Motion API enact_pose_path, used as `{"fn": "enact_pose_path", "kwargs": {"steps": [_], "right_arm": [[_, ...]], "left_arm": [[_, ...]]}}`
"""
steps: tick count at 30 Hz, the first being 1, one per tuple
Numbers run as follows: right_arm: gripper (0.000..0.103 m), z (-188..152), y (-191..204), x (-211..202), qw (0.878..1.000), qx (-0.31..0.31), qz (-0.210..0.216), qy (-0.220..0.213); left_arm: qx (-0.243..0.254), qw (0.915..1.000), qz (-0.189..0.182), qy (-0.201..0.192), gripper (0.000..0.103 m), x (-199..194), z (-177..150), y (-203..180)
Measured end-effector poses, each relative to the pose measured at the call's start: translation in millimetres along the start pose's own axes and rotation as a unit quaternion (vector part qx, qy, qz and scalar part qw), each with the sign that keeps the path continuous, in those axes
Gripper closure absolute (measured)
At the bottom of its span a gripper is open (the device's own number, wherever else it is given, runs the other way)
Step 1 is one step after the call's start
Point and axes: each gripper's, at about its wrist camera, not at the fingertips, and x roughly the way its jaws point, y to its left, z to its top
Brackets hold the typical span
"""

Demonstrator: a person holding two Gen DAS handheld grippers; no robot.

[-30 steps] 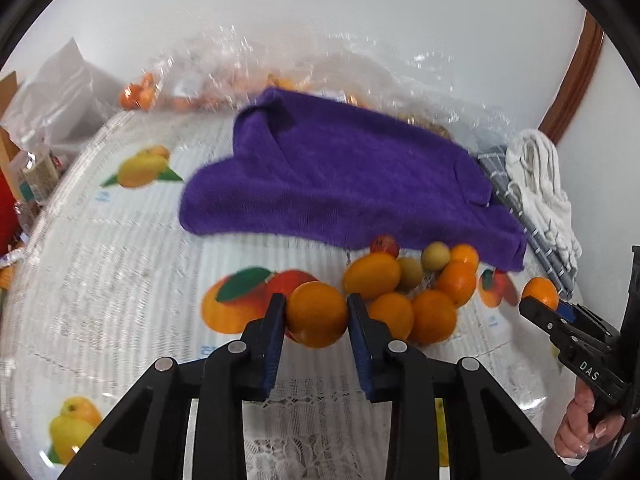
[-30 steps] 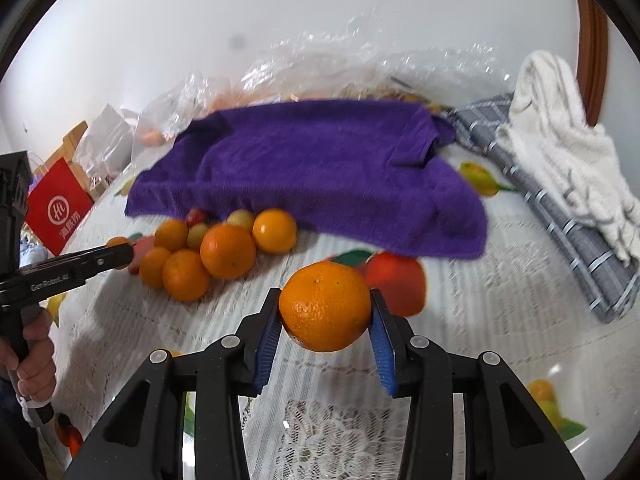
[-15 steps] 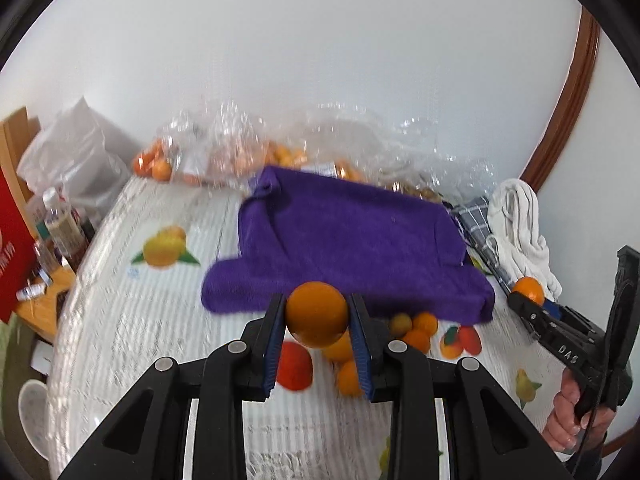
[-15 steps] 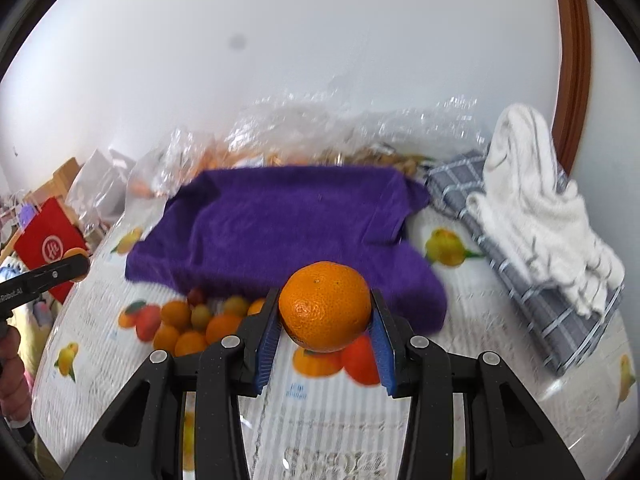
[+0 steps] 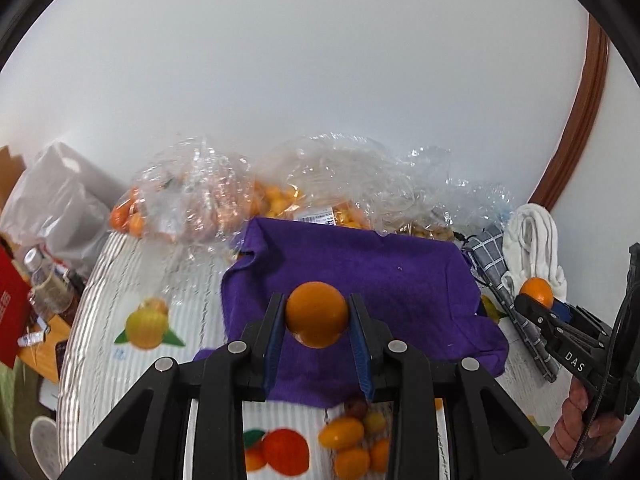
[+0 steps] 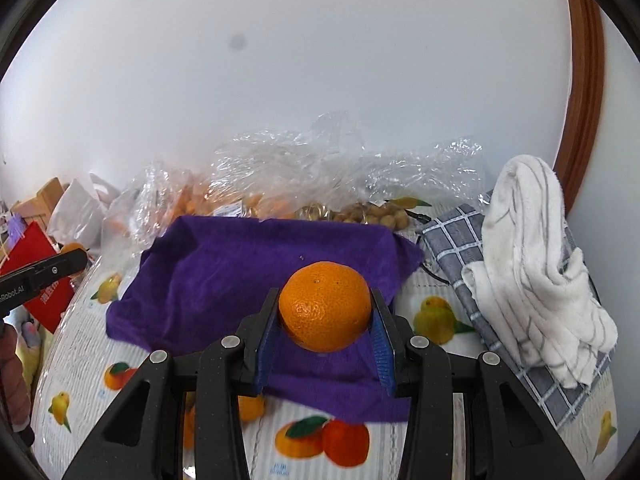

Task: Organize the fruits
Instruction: 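Lift the orange with the right tool and carry it onto the purple towel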

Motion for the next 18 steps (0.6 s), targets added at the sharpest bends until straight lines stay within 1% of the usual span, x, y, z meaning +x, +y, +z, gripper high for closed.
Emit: {"fn": "enact_pose_path", "kwargs": {"steps": [3,8,12,18], "right_arm": [[0.061,1.9,-4.0,15.9,1.0,0.005,-0.004,0.006],[0.061,1.8,-8.1,46.3,1.0,0.013,-0.01,0.025],[0.061,-0.6,-8.2,67.0,0.999,0.012,-0.013,0.039],[0.061,-7.5,-5.0,93.2,0.998,0.004,-0.016,0.059]], "left_arm": [[0.011,0.9999,0.001,0.006,0.074,16.3,6.2,-2.1],[0.007,0.9998,-0.006,0.02,0.074,44.2,11.3,0.0],[0.008,0.9993,-0.003,0.036,0.074,70.1,7.6,2.1],[0.003,0.9979,0.002,0.065,0.074,97.9,-0.8,9.8]]}}
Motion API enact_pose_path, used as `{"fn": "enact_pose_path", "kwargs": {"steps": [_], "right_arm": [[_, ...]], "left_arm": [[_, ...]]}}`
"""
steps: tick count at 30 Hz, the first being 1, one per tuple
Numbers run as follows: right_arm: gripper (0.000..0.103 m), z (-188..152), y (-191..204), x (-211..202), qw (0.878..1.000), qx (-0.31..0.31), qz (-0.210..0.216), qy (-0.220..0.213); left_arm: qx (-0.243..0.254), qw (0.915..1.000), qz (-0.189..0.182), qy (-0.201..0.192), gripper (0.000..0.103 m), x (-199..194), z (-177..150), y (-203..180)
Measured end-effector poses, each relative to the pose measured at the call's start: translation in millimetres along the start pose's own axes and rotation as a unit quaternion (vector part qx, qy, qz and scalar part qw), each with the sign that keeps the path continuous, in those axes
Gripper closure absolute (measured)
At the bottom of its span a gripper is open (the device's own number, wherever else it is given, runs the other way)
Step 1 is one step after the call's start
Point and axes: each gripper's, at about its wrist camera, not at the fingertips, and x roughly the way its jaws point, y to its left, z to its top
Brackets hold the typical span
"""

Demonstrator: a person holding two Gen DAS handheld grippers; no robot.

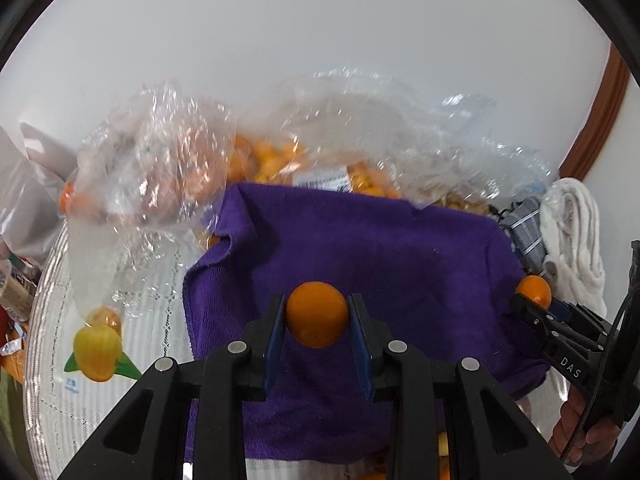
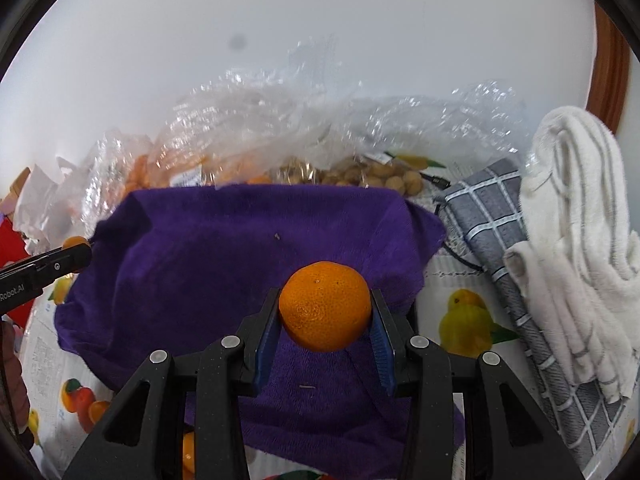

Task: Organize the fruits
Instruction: 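Lift the orange with the right tool and carry it onto the purple towel, then open the right tool to release the orange on the towel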

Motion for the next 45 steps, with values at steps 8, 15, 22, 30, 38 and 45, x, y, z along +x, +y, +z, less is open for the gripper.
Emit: {"fn": "enact_pose_path", "kwargs": {"steps": [8,15,22,30,38,45], "right_arm": [[0.061,-5.8,1.6,28.5,1.0,-0.003,0.001,0.027],[0.061,-9.4,1.9,40.1,1.0,-0.004,-0.001,0.03],[0.061,-8.1,3.7,42.1,0.999,-0.013,-0.004,0.03],[0.06,-9.1,7.5,39.8,0.999,-0.023,-0.008,0.032],[0.042,-9.6,6.7,30.2,0.999,-0.023,-0.017,0.027],[0.033,-9.2,2.3,11.6,1.0,-0.007,-0.015,0.002]], "left_arm": [[-0.002,0.9996,0.01,0.025,0.074,22.8,-7.4,5.5],[0.001,0.9988,0.02,0.045,0.074,39.1,-13.0,4.1],[0.004,0.9982,0.023,0.055,0.074,45.2,-16.4,1.7],[0.008,0.9979,0.026,0.059,0.074,49.0,-15.5,-2.9],[0.017,0.9973,0.033,0.063,0.073,49.5,-16.2,-5.9],[0.014,0.997,0.027,0.072,0.073,49.9,-14.5,-6.2]]}}
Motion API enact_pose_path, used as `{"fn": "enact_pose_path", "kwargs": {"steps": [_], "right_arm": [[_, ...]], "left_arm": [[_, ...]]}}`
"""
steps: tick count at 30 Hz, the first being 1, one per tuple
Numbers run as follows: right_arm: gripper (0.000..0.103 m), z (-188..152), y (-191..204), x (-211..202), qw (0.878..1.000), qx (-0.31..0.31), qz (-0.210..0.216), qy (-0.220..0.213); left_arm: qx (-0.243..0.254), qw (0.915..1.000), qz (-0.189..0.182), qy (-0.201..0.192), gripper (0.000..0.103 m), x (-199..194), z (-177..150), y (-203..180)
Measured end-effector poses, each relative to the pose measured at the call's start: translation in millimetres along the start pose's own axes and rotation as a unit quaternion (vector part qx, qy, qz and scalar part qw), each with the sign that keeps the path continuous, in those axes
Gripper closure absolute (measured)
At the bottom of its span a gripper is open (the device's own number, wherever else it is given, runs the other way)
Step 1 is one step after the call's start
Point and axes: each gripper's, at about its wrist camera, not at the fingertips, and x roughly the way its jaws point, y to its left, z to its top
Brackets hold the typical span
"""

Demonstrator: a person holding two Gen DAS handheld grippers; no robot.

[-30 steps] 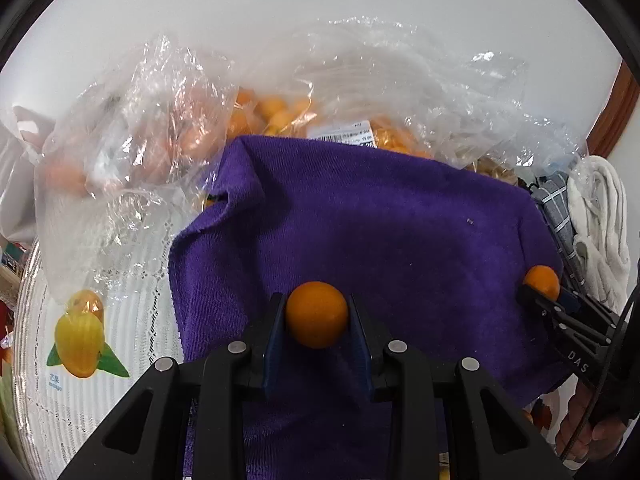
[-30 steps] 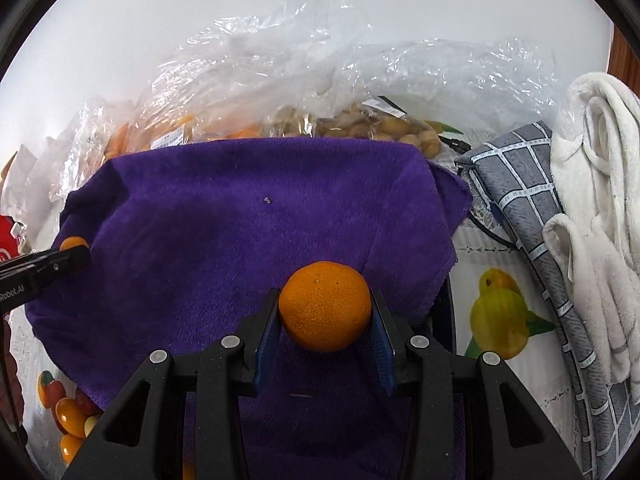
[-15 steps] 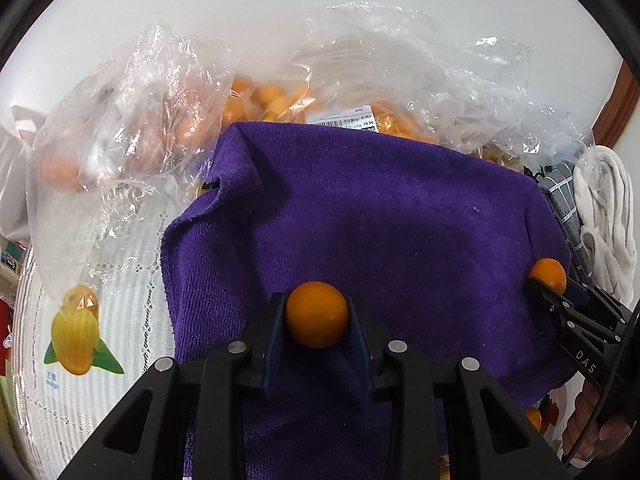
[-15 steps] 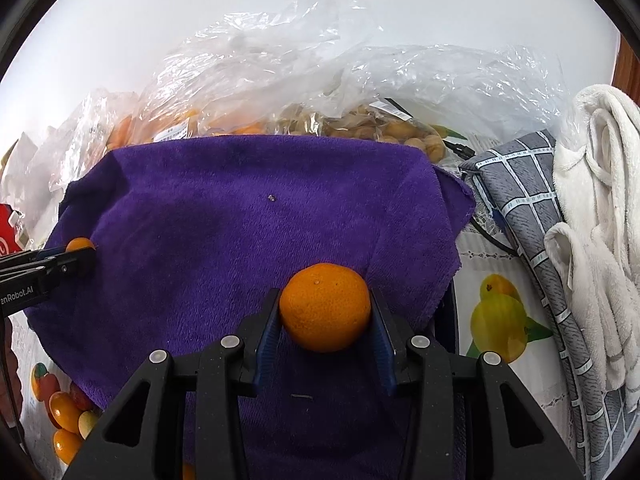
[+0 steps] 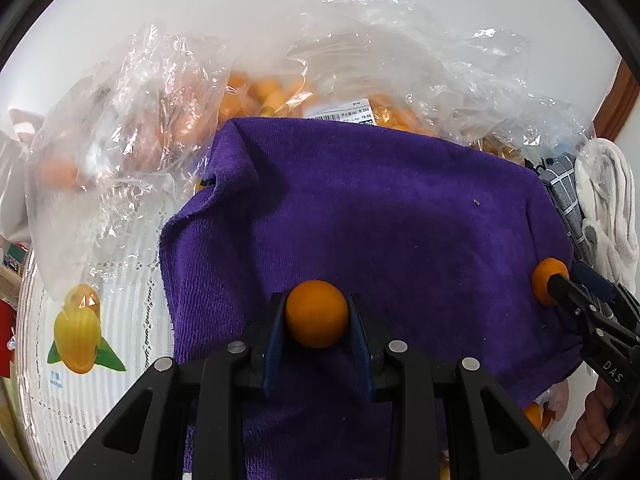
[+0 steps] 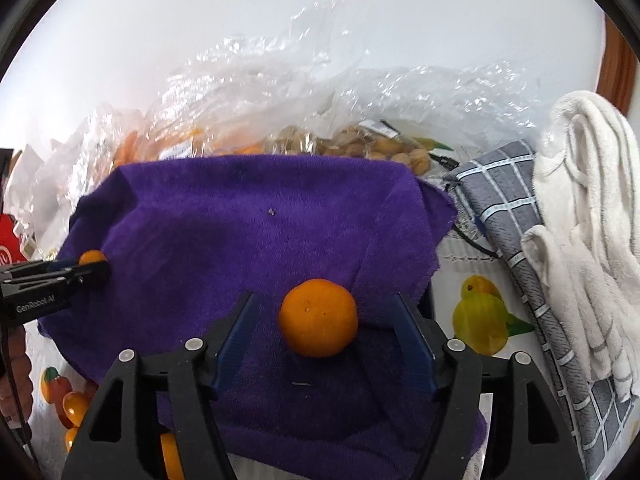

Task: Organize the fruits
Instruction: 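Open the right tool to release the orange on the towel, then move the right tool back to the fruit cluster and grasp an orange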

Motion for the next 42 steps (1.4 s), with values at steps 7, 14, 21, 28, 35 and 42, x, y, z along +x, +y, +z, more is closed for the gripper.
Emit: {"fn": "enact_pose_path", "kwargs": {"steps": [7,14,21,28,35,42], "right_arm": [[0.032,-0.6,-13.1,-14.5,0.999,0.035,-0.014,-0.011],[0.032,-6.6,-26.0,-32.4,0.999,0.043,-0.029,-0.006],[0.03,-16.5,-20.9,-60.6,0.999,0.017,-0.044,-0.017],[0.03,-34.5,-4.5,-78.9,0.998,-0.015,-0.051,-0.017],[0.036,-56.2,9.0,-81.9,0.999,-0.008,-0.04,0.001],[0.047,-75.7,30.9,-76.1,1.0,-0.011,0.021,0.013]], "left_arm": [[0.011,0.9999,-0.007,-0.003,0.054,-11.4,0.3,-6.3],[0.017,0.9994,-0.014,-0.026,0.05,-31.8,1.4,-12.7],[0.016,0.9978,-0.027,-0.058,0.05,-60.3,1.8,-20.8],[0.024,0.9958,-0.053,-0.07,0.051,-92.9,-12.7,-22.4],[0.007,0.9978,-0.023,-0.062,0.051,-100.3,-52.8,6.9],[-0.017,0.9981,0.016,-0.056,0.05,-110.6,-91.3,38.8]]}}
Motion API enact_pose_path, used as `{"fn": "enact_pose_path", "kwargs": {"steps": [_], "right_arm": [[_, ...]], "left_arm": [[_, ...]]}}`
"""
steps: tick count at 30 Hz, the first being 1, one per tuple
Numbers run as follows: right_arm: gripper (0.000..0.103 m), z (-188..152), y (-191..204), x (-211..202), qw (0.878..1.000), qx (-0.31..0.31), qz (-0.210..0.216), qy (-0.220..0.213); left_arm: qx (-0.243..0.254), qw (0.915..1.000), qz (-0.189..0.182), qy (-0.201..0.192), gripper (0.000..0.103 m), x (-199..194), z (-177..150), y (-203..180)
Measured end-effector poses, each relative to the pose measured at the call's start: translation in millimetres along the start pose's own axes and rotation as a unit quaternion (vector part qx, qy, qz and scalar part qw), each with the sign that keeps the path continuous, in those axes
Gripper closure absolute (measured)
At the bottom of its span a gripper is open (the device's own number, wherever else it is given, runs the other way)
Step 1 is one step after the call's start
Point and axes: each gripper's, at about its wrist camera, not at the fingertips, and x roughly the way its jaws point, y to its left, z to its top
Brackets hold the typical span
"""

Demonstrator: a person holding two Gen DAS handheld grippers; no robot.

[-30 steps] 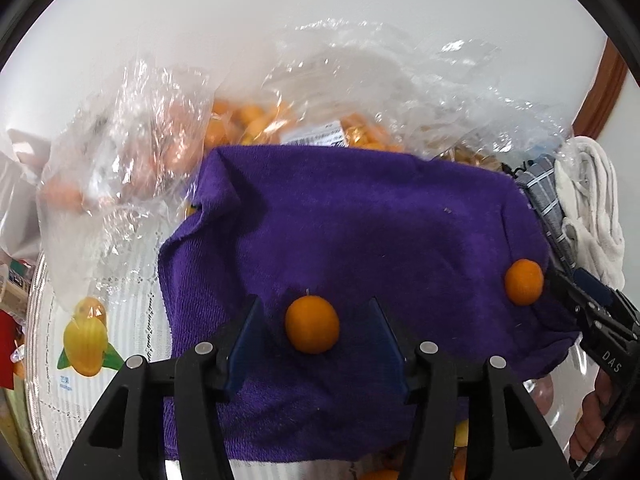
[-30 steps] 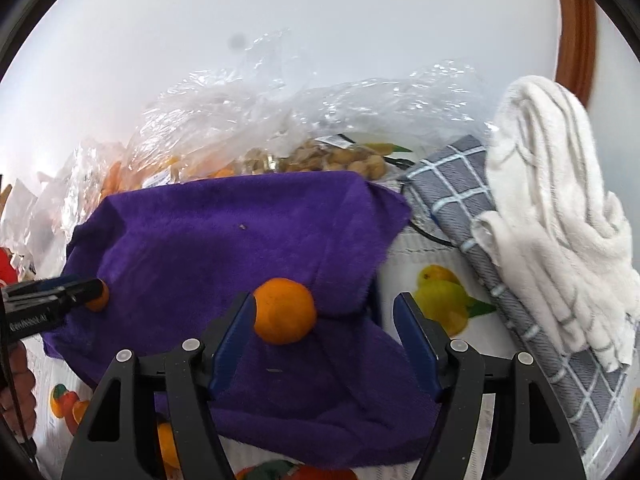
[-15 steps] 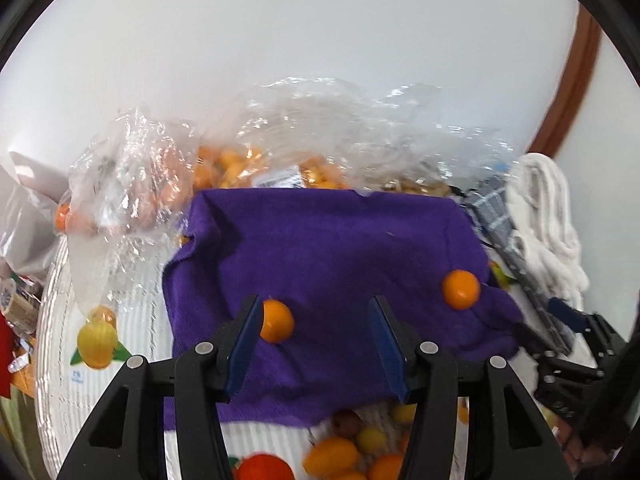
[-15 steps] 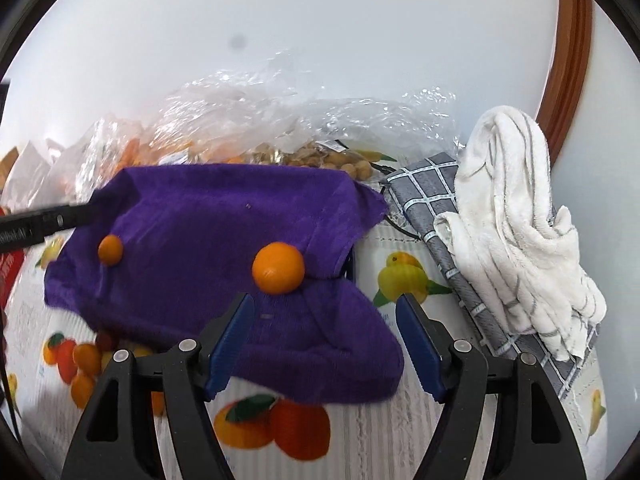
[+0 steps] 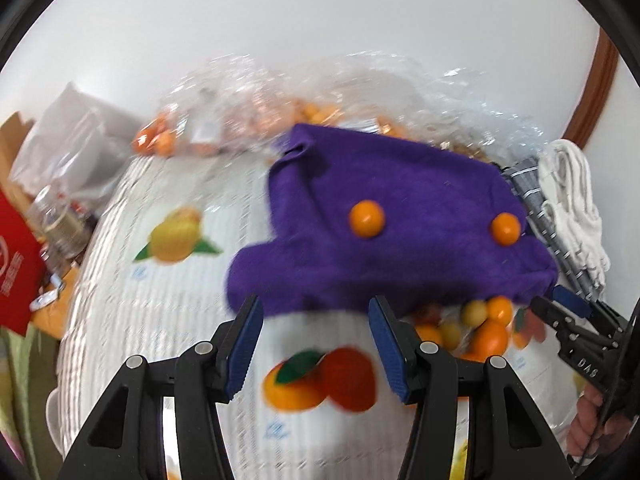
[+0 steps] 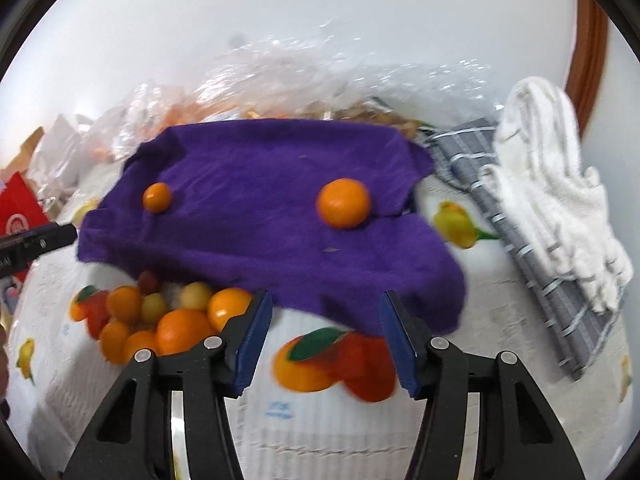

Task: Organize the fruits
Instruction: 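Move the right tool back to the fruit cluster and grasp an orange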

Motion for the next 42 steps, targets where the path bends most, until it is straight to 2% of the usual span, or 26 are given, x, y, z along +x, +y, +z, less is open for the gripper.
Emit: {"fn": "enact_pose_path", "kwargs": {"steps": [6,14,16,18,23,25,26,32,34,36,38,42], "right_arm": [[0.051,-4.5,9.6,20.6,0.998,0.015,0.056,0.021],[0.051,-2.4,4.4,31.8,0.992,0.063,0.105,0.042],[0.058,-2.4,3.8,33.8,0.99,0.065,0.118,0.042],[0.075,-1.7,6.7,31.4,0.988,0.059,0.135,0.04],[0.077,-2.9,10.1,15.0,0.996,0.025,0.089,0.019],[0.09,-6.0,5.0,7.4,0.996,0.02,0.08,0.016],[0.093,-7.8,2.2,4.4,0.997,0.019,0.077,0.016],[0.092,-19.7,-12.2,-5.6,0.998,0.013,0.064,0.017],[0.083,-21.6,-13.6,-6.7,0.997,0.013,0.071,0.021],[0.067,-24.2,-15.2,-10.6,0.997,0.019,0.074,0.017],[0.058,-32.9,-16.6,-15.6,0.996,0.02,0.087,0.018],[0.056,-59.8,-9.5,-16.6,0.997,-0.013,0.067,0.046]], "left_arm": [[-0.007,0.9999,0.007,0.014,0.05,0.2,-28.6,14.3],[-0.035,0.9987,-0.023,0.027,0.049,9.3,-49.8,25.0],[-0.036,0.9986,-0.025,0.031,0.049,12.1,-52.5,24.0],[-0.036,0.9984,-0.026,0.036,0.049,14.5,-55.1,23.5],[-0.042,0.9981,-0.029,0.035,0.049,15.2,-57.9,25.5],[-0.044,0.9981,-0.028,0.032,0.049,14.6,-60.2,26.2],[-0.043,0.9983,-0.026,0.029,0.049,14.6,-61.1,26.2],[-0.037,0.9991,-0.015,0.012,0.049,13.5,-66.2,23.7],[-0.042,0.999,-0.015,0.008,0.049,12.0,-68.3,25.4],[-0.046,0.9987,-0.019,0.008,0.049,10.2,-70.4,27.1],[-0.041,0.9989,-0.022,0.009,0.047,9.0,-72.4,26.9],[-0.035,0.9991,-0.021,0.01,0.042,8.3,-74.6,22.2]]}}
